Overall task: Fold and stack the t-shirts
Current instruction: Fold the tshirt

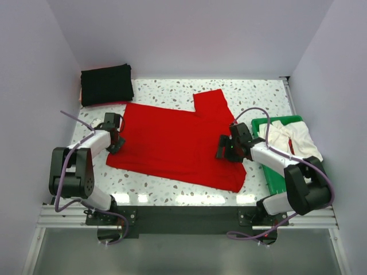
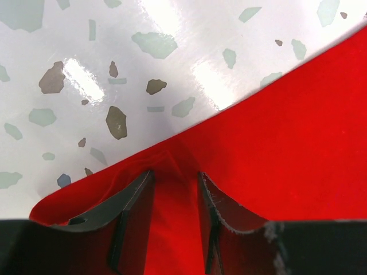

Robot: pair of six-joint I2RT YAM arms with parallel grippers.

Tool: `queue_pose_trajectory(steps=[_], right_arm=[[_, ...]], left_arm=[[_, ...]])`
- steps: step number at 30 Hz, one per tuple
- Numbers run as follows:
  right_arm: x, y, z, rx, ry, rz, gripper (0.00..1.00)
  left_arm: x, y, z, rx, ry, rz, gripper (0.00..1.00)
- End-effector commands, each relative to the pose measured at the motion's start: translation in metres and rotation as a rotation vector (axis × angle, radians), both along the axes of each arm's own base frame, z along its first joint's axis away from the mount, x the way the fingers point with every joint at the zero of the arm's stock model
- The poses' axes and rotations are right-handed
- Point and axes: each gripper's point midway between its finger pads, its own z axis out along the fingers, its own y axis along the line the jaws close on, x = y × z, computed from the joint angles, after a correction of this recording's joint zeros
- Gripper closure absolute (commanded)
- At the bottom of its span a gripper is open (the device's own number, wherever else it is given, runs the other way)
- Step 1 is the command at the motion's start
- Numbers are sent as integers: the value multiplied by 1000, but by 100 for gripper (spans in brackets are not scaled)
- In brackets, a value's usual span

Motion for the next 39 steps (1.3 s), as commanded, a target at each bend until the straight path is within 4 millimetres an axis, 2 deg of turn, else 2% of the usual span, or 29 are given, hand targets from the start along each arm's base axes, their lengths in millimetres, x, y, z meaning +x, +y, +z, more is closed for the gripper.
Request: queue_pose_trajectory(steps=[1, 5, 9, 17, 21, 32, 39], right_arm=[[4, 5, 3, 23, -34, 24, 28], [3, 5, 1, 23, -27, 26, 28], [3, 5, -1, 19, -24, 27, 28], [2, 6, -3, 24, -22, 26, 28], [2, 5, -3, 24, -22, 28, 28], [2, 2, 0, 12, -36, 14, 28], [1, 0, -3, 8, -33, 6, 28]], left_arm=[[4, 8, -1, 24, -3, 48, 59], [4, 7, 1, 21, -5, 48, 69], [3, 7, 10, 22, -21, 38, 86], [8, 6, 36, 19, -76, 16, 93], [11, 5, 44, 17, -99, 6, 100], [29, 7, 53, 29, -123, -6, 100], [34, 7, 36, 32, -85, -17, 100]])
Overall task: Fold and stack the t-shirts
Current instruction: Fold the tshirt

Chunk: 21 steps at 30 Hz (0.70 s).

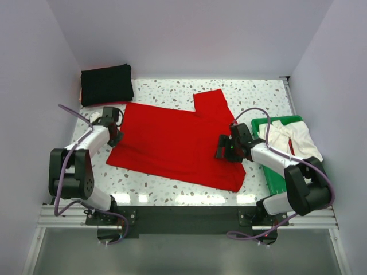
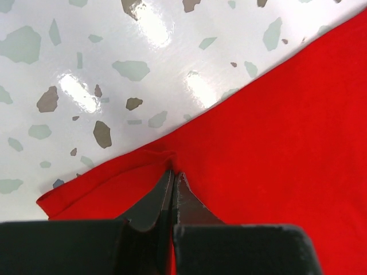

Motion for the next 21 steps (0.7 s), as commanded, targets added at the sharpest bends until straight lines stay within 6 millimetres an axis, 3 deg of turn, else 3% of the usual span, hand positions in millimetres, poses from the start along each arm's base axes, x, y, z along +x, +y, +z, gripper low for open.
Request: queue_pose_trajectory(steps=[1, 4, 5, 8, 9, 15, 16, 18, 19, 20, 21], right_arm=[[1, -4, -3, -16, -19, -10, 28], [1, -3, -3, -16, -23, -7, 28], [1, -3, -2, -15, -28, -5, 28], [4, -4, 2, -17, -47, -7, 28], [4, -5, 2, -20, -50, -7, 28], [7, -4, 5, -19, -61, -14, 28], [8, -3, 6, -18, -65, -14, 28], [9, 3, 9, -24, -73, -2, 28], [9, 5, 11, -25, -76, 2, 28], [10, 6, 13, -39, -84, 0, 28], [12, 12, 17, -43, -98, 13, 28]], left_arm=[[10, 5, 0, 15, -18, -2, 100], [12, 3, -2, 2, -38, -21, 76], [16, 3, 1, -3, -57, -25, 60], [16, 1, 12, -7, -104, -45, 39], [15, 1, 20, -6, -130, -46, 37], [-3, -6, 33, -50, -200, -37, 36], [-12, -9, 23, -65, -189, -42, 38], [-11, -18, 21, -112, -230, -59, 46], [-19, -24, 8, -136, -208, -75, 50], [-17, -27, 7, -149, -229, -75, 61], [-21, -29, 1, -160, -220, -76, 66]])
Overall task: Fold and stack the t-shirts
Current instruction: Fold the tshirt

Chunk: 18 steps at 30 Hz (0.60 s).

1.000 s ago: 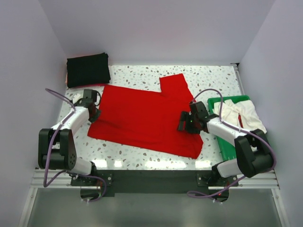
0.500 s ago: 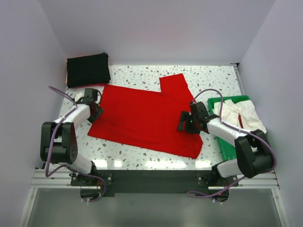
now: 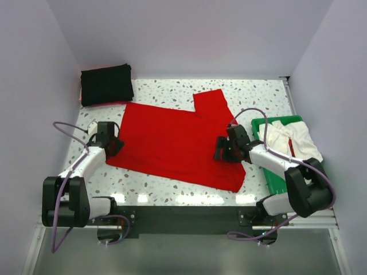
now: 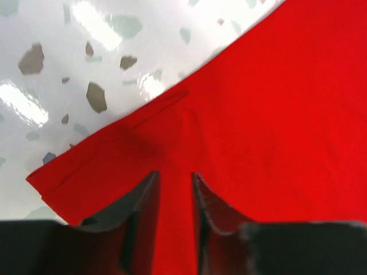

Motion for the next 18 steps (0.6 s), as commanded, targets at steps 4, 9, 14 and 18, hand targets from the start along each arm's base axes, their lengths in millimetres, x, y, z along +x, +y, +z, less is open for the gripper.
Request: queue_pose_trajectory(steps=[4, 9, 14, 18], right_arm=[[20, 11, 27, -45, -90, -10, 28], [29, 27, 41, -61, -126, 4, 28], [30, 44, 39, -119, -120, 22, 28], [46, 44, 45, -163, -149, -8, 28]], left_arm=[[-20, -20, -35, -89, 18, -15, 85], [-47, -11, -53, -67, 102, 41, 90], [-70, -6, -64, -47, 172, 74, 93], [-84, -4, -65, -46, 172, 87, 94]])
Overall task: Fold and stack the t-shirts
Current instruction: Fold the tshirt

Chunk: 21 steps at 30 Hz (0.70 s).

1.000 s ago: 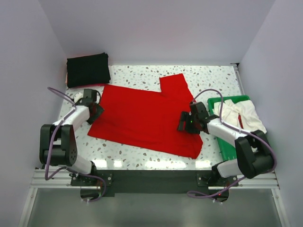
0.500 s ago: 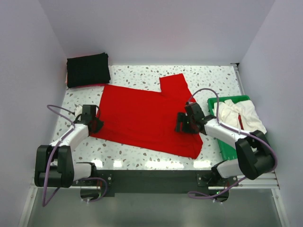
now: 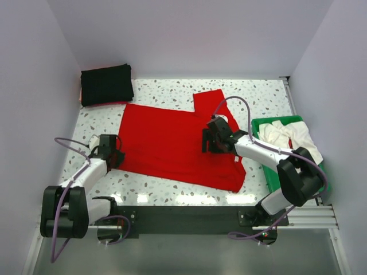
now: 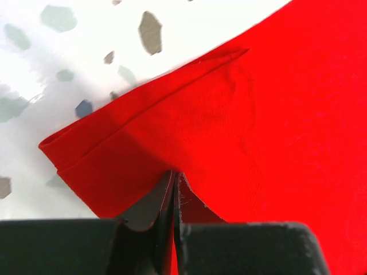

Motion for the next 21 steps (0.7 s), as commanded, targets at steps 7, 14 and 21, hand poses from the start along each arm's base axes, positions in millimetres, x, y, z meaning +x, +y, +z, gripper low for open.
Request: queue_pose_trajectory(steps=[7, 14, 21], right_arm=[[32, -8, 17, -83, -70, -89, 28], [15, 1, 2, -38, -9, -49, 28], [-25, 0, -24, -30, 53, -33, 28]], left_arm=[[-44, 11, -10, 46, 102, 34, 92], [-56, 8, -12, 22, 92, 42, 92], [-68, 2, -24, -21, 82, 55, 89]])
